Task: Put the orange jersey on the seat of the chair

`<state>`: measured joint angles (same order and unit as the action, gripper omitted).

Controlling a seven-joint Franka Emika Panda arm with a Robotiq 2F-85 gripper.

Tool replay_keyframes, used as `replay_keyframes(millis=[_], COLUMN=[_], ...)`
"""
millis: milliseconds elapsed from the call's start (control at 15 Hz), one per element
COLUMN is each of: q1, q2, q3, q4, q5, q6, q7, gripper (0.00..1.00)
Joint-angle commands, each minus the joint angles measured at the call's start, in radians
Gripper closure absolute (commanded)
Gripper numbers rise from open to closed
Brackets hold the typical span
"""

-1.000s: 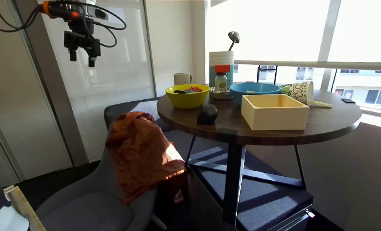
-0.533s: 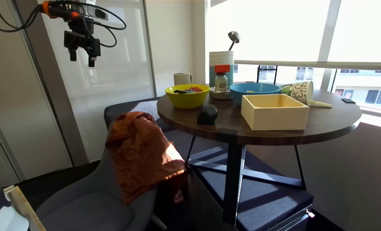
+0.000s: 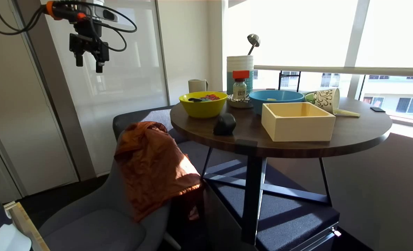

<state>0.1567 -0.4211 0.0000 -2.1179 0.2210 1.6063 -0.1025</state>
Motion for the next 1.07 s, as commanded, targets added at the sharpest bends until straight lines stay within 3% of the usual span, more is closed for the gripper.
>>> replay_keyframes(millis=[0, 200, 400, 667, 1000], q1=[-0.008, 0.011, 0.035, 0.045, 0.041], q2=[0.02, 0.029, 0.058, 0.178, 0.39], q3=[0.044, 0.111, 0.203, 0.318, 0.334], q4=[-0.008, -0.05, -0.114, -0.136, -0.061], q5=[0.046, 0.121, 0.172, 0.001, -0.252], q6=[0.016, 0.077, 0.281, 0.587, 0.757], q7=[0.031, 0.143, 0.234, 0.288, 0.32], gripper=[0.0, 0.0, 0.0, 0.0, 0.0])
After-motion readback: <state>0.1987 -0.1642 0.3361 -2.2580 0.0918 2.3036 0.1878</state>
